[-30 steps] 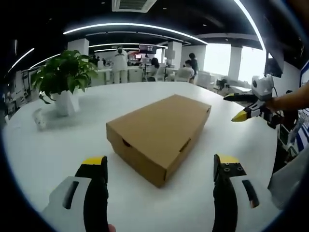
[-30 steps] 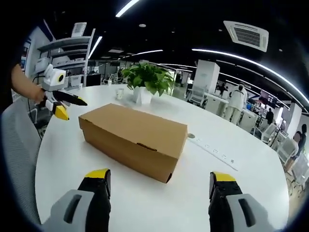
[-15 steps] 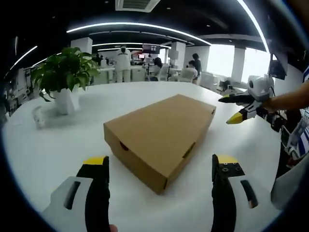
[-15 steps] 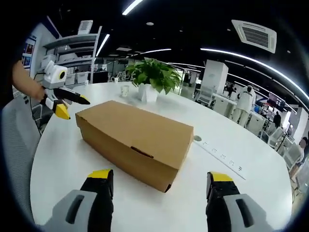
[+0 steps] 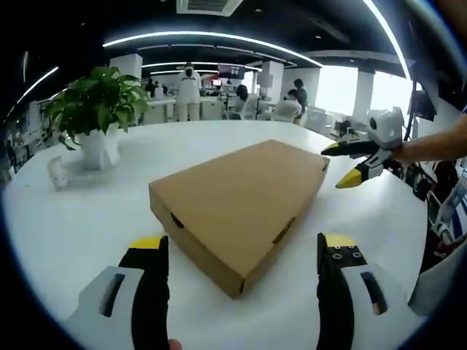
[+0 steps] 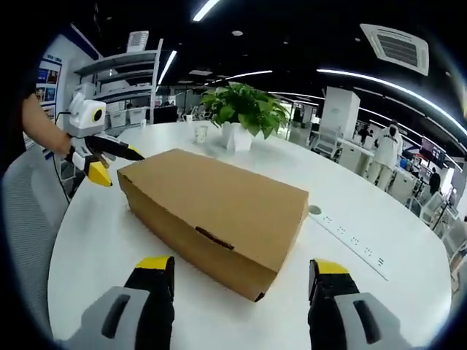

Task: Operate the shoe box by opening the lid, removing the specified soft item, and placing it in the target area until the item is outside and the box remains undamaged.

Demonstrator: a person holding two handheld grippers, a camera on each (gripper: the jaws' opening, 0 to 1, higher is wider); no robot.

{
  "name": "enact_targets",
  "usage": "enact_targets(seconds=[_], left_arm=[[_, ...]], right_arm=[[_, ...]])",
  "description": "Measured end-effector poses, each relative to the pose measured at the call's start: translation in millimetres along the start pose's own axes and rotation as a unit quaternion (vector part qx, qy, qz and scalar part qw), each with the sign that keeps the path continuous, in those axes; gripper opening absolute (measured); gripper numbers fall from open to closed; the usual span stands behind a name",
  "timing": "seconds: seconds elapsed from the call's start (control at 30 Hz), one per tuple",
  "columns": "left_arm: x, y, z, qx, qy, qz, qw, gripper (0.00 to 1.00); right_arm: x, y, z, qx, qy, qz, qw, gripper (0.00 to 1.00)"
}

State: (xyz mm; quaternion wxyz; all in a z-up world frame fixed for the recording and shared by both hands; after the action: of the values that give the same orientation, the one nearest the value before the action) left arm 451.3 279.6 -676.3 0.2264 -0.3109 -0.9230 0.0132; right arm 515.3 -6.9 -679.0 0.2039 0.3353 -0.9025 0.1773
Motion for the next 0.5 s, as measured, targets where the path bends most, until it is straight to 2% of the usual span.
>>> enact_targets(seconds=[0.5], left_arm=[[-11, -1.0, 1.3, 0.002, 0.009, -0.003, 0.9999, 0.78]], right_arm=[[-14, 3, 0.0, 0.008, 0.007, -0.030, 0.9995, 0.68]])
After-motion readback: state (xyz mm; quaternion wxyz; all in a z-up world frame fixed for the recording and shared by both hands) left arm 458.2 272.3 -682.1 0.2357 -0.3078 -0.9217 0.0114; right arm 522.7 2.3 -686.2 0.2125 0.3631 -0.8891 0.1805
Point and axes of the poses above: the point that each gripper's makers call its tool centre point, and the gripper's own axes: x roughly backward along the fingers, y roughly to its left, z roughly out of its underside, the point moved 6 cm from there along x, roughly backward along the fingers, and after that the axes turned 9 degrees about z, right-handed, at the moved point
